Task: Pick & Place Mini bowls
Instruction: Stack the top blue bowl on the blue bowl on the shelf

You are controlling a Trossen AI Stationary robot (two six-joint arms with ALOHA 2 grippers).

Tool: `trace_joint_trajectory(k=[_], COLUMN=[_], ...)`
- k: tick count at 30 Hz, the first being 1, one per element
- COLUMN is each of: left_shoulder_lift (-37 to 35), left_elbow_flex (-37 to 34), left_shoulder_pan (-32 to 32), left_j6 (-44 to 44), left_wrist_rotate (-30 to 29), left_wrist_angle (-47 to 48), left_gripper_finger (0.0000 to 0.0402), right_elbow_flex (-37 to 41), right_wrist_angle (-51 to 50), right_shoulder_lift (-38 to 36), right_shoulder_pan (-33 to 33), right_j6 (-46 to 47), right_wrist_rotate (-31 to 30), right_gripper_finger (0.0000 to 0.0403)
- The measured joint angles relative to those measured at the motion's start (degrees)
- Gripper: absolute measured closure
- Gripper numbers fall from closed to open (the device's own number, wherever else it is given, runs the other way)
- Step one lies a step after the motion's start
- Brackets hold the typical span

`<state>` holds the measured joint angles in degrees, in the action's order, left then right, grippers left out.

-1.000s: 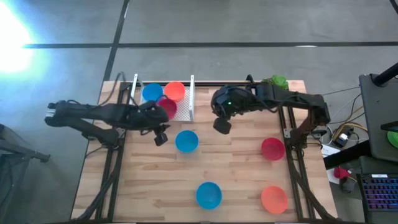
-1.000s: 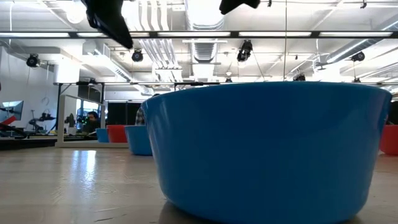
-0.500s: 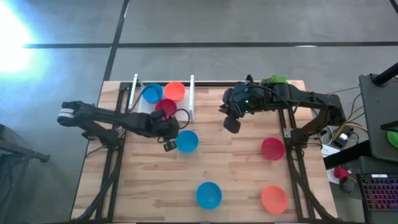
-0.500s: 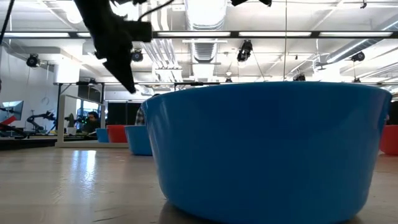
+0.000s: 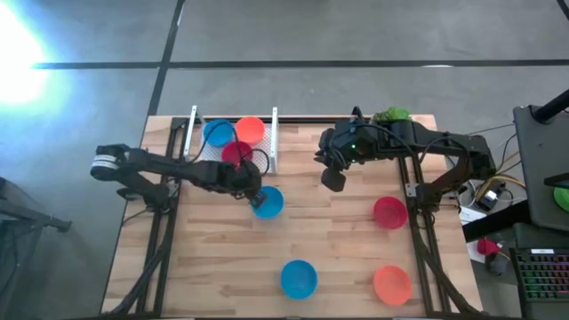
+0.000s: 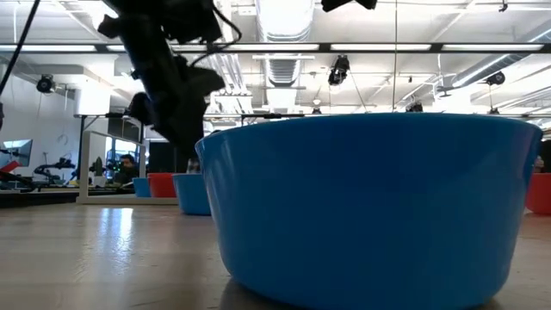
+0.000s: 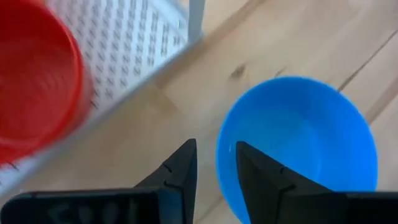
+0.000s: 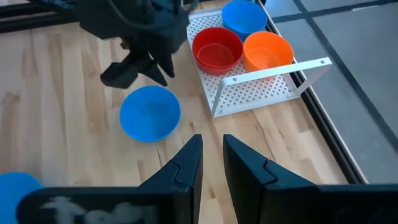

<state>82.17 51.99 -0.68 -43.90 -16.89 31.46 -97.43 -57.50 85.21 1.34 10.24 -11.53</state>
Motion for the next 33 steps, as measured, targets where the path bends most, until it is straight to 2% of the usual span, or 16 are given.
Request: trace_joint_trajectory(k=[7, 15, 22, 33], left_shoulder_lift=[3.66, 5.64, 7.98, 7.82], left_elbow_flex=[-0.85, -0.72, -0.74, -0.74], left_shoulder_pan=[-0.14, -0.12, -0.3, -0.49], left_j6=[-3.04, -7.77, -8.02, -8.36], left_wrist_rotate=[4.12, 4.07, 3.98, 3.99], left_wrist_angle=[-0.65, -1.61, -2.57, -2.82], left_gripper_finger=[0.0298, 0.0298, 0.0298, 0.0305], right_elbow_flex=[-0.7, -0.79, -0.79, -0.81], right_wrist_angle=[0.03, -0.01, -0.01, -0.01], right_shoulder_lift=[-0.07, -0.07, -0.07, -0.07], right_shoulder_pan=[0.0, 0.02, 0.02, 0.04], right_j6=[-1.04, -0.97, -0.79, -0.14], right_wrist_rotate=[0.0, 0.04, 0.07, 0.11], right_gripper_finger=[0.0344, 0.0344, 0.0344, 0.0344])
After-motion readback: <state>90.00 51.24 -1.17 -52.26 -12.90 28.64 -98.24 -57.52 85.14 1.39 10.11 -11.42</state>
